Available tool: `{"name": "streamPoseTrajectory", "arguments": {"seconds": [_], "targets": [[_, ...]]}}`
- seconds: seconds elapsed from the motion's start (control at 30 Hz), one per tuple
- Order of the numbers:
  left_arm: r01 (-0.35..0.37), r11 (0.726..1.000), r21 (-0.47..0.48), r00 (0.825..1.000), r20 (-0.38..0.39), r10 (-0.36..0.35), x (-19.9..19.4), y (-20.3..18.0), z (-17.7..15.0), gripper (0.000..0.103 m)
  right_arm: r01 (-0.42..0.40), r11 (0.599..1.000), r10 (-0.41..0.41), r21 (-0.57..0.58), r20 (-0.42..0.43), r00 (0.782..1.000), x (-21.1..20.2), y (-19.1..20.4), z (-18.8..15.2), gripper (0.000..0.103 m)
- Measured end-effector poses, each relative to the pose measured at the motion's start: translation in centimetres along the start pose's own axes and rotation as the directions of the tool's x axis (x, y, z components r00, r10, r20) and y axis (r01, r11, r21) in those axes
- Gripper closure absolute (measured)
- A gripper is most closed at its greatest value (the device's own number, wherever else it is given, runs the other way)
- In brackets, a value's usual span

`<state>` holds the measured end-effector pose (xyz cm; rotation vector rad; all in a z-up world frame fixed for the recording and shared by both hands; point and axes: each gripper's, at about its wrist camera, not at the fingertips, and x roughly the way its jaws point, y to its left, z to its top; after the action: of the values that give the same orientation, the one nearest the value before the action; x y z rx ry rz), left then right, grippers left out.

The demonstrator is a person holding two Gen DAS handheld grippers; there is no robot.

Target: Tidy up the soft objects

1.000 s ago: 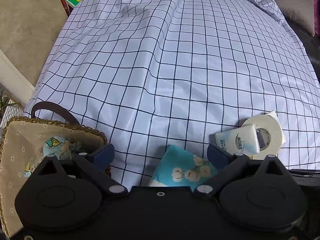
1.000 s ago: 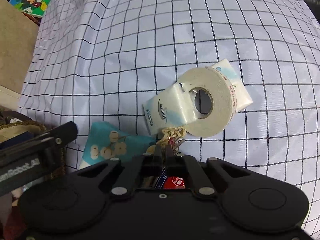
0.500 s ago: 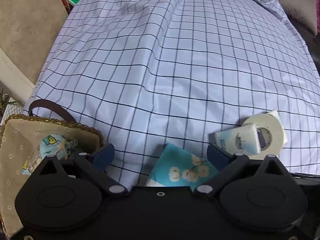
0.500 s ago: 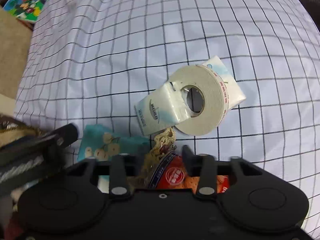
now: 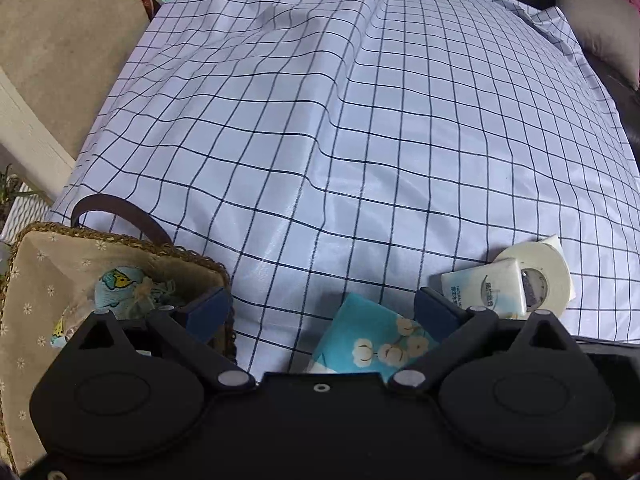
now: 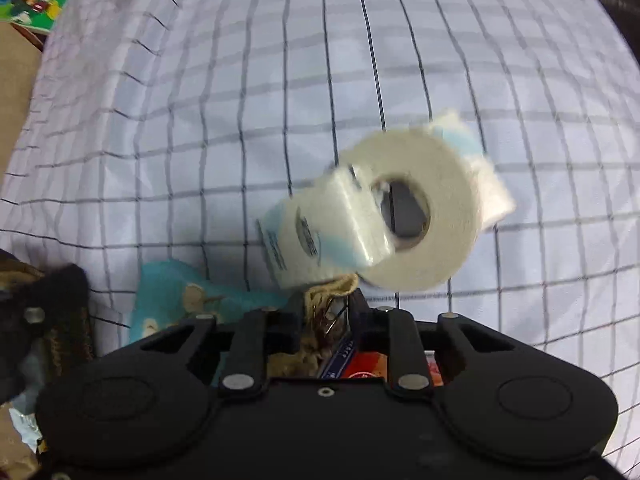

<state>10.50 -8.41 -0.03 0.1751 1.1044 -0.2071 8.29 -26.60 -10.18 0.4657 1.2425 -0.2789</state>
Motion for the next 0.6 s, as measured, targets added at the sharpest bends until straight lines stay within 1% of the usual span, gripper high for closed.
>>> {"name": "streamPoseTrajectory", "arguments": {"seconds": [0.13,0.27,0.4,0.43,0.53,0.6], "targets": [[0.003,1.0,-0.008,1.0,-0.004,-0.003,0.0,0.2,-0.1,0.007,-0.063,0.998,0.062,0.018,0.057,0.996,-3.0,0.0,0.3,0.091],[-0.006,1.0,0.01,1.0,-0.004,0.006,0.0,-0.3,-0.3,0.007,-0.081,0.996,0.076,0.047,0.09,0.993,-4.8,-1.0,0.4,0.091],[-0.005,1.0,0.027,1.0,-0.006,0.006,0.1,-1.1,-0.4,0.007,-0.081,0.994,0.073,0.078,0.105,0.992,-5.9,-2.7,0.5,0.092],[-0.006,0.999,0.032,1.0,-0.006,0.006,0.1,-1.3,-0.4,0.007,-0.075,0.994,0.066,0.079,0.11,0.992,-6.3,-3.1,0.5,0.1],[-0.01,0.998,0.056,1.0,-0.007,0.01,0.2,-2.2,-0.6,0.007,-0.041,0.996,0.031,0.077,0.133,0.991,-7.5,-4.4,0.6,0.101],[-0.013,0.997,0.074,1.0,-0.012,0.014,0.4,-2.9,-0.8,0.007,-0.009,0.996,-0.004,0.091,0.133,0.991,-7.7,-5.6,0.6,0.101]]}}
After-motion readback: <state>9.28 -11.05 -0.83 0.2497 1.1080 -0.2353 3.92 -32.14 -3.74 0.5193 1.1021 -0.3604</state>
